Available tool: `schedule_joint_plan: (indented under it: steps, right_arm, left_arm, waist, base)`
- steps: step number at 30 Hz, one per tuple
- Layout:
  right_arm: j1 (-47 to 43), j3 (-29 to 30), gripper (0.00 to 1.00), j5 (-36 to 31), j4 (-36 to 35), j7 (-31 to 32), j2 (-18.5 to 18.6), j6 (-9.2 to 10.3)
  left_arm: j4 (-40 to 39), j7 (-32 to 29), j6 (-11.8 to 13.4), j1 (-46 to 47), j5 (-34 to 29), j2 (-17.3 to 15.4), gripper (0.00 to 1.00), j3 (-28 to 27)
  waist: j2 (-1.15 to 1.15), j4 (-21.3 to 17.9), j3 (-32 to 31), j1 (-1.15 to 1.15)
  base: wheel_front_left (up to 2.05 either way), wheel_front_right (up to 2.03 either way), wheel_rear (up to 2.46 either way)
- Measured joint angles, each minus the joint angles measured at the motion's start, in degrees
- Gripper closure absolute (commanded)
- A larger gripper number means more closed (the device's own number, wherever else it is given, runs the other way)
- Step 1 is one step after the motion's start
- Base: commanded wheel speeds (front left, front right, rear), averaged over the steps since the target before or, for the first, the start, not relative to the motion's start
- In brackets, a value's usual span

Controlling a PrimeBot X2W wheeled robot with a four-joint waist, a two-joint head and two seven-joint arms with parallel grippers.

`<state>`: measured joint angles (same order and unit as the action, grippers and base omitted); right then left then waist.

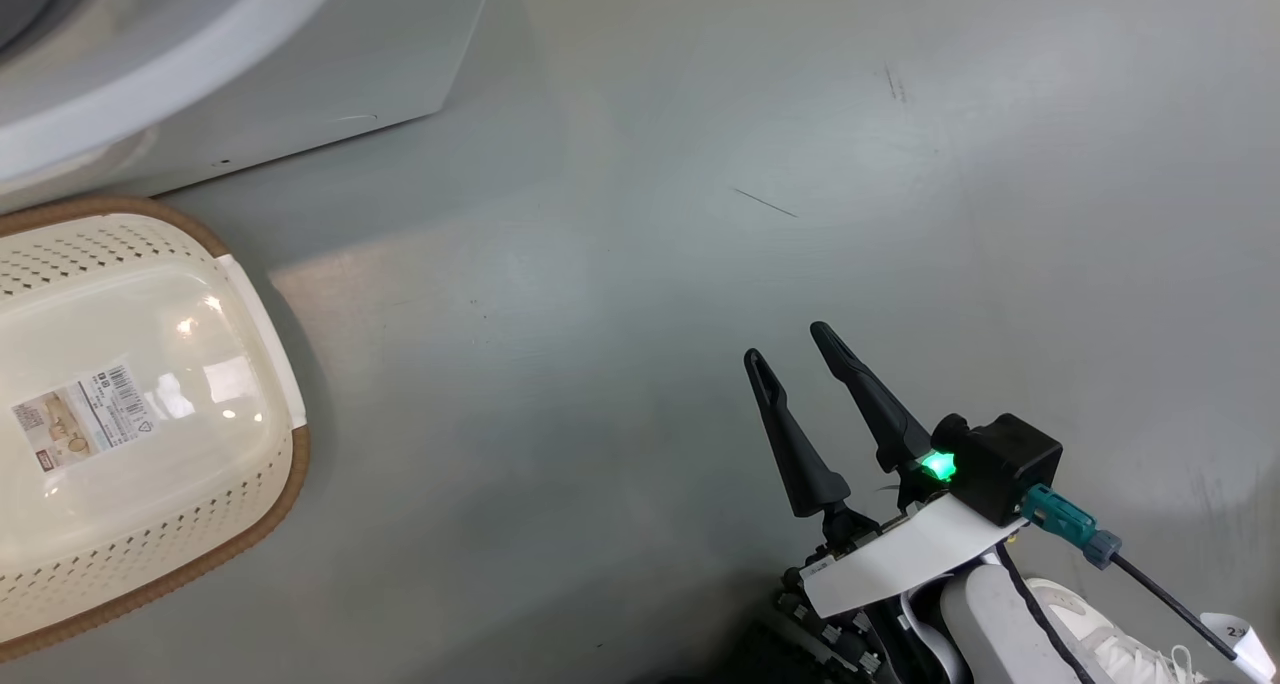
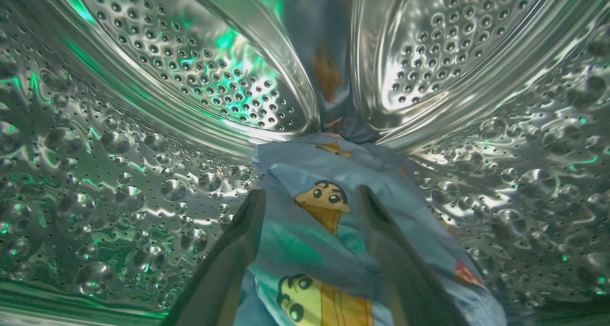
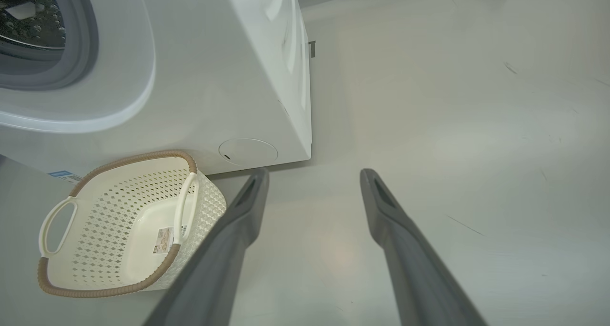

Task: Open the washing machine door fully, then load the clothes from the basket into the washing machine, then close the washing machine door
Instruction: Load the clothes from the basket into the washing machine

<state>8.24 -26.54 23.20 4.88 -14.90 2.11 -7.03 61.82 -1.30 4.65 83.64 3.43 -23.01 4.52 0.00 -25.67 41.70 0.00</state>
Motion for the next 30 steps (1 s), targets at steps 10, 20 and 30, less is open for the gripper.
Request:
schedule_joint_plan:
  steps: [10,20,30]
  right_arm:
    - [0.81,1.33,0.00,-0.80,0.42,0.00,0.09,0.00]
    - [1.91,3.44,0.00,-2.16,1.25,0.01,0.16,0.00]
    - [1.81,5.27,0.00,-2.98,2.66,0.00,0.20,0.00]
  left_arm:
    - [2.59,-0.91,0.00,-0.05,3.49,3.20,0.00,-2.56]
    - [5.20,2.48,0.46,-5.16,6.50,6.38,0.00,-4.59]
    - [7.73,6.42,-0.19,-10.80,8.32,9.92,0.00,-4.93]
  waist:
    - [0.00,1.92,-1.98,0.00]
    - [0.00,3.89,-5.65,0.00]
    - [0.00,6.32,-10.81,-0.01]
  base:
    - [0.00,0.00,0.00]
    - [0.00,0.00,0.00]
    - [0.00,0.00,0.00]
